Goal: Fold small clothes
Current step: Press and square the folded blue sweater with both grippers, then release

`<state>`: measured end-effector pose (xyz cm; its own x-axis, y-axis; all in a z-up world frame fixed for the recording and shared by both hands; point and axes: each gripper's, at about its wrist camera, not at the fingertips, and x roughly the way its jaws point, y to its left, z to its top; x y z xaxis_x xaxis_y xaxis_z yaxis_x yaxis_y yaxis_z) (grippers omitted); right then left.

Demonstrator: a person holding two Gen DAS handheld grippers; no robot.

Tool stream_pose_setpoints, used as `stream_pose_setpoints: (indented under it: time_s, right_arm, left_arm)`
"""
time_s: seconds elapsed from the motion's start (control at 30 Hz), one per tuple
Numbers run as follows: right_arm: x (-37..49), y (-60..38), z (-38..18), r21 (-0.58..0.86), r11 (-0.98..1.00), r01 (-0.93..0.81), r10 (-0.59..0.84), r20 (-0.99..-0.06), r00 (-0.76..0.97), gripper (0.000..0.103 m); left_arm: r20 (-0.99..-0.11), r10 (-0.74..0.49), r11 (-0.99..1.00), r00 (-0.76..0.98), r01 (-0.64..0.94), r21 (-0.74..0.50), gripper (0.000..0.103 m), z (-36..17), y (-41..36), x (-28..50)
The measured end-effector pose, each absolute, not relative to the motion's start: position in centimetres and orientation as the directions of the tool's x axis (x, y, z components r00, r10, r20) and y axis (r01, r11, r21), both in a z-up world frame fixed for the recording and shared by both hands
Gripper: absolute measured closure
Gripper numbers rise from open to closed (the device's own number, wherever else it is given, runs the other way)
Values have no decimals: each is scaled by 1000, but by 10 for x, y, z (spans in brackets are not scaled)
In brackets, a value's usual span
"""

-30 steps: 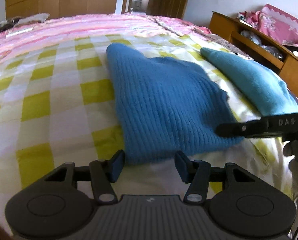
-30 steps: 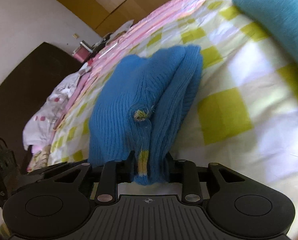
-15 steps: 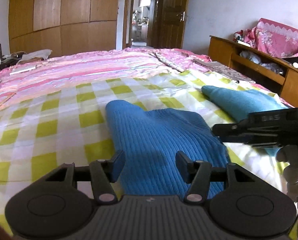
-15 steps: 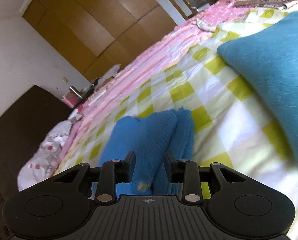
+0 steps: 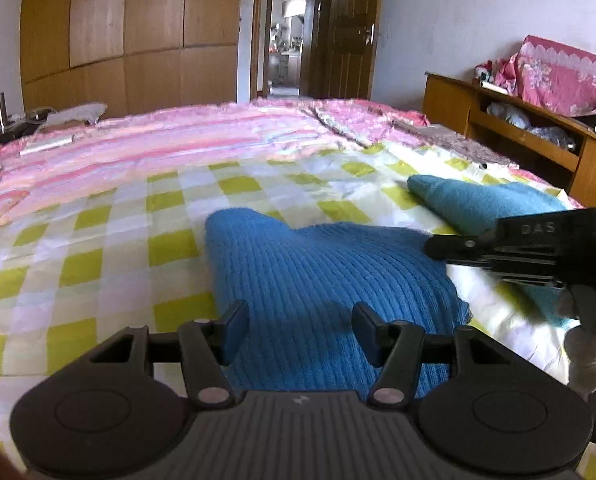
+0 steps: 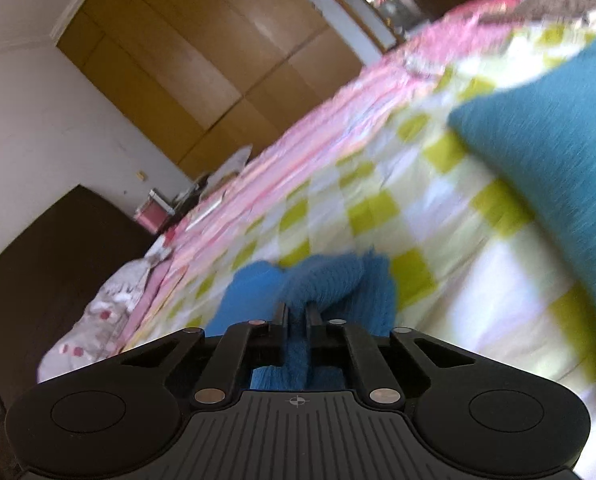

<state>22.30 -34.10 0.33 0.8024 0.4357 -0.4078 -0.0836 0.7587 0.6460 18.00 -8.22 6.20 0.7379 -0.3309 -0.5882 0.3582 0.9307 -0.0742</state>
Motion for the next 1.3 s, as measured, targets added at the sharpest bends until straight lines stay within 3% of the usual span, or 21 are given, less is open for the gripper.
stream_pose_setpoints:
  time_s: [0.2,0.33,0.53,0.7,0.77,1.03,1.13,1.3]
  right_arm:
    - [226,-346,-25,579,814,49,353,-559,750,100]
    - [220,-339,-4,551,834,-4,333,-498,801,94]
    - [208,-311,12,477,867,-145,371,-423,826,94]
    - [219,-285,-1,332,930,-158,322,-527,787,94]
    - [219,-285,-6,313,936,-160,311,-528,790,97]
    - [221,-295,-9,356,924,-138,324,-537,779,100]
    - [221,-296,-10,353,925,-139,322,-537,780,100]
    - [221,-296,-11,358,923,-141,327,-536,779,100]
  left_arm:
    - [-616,-276,937,738,348,-3,39,52,-92,184]
    - [-617,-266,940,740,340,3,39,56,-88,183]
    - [-616,-223,959,756,284,0,38,58,-83,188]
    - [-635,-191,962,748,272,31,35,58,-88,192]
    - [-637,-182,962,749,268,41,34,59,-89,193]
    - [-615,-153,974,773,225,41,34,69,-85,194]
    - [-597,-169,978,784,209,-2,32,73,-77,197]
    - [-669,-265,960,694,258,-112,30,53,-75,218]
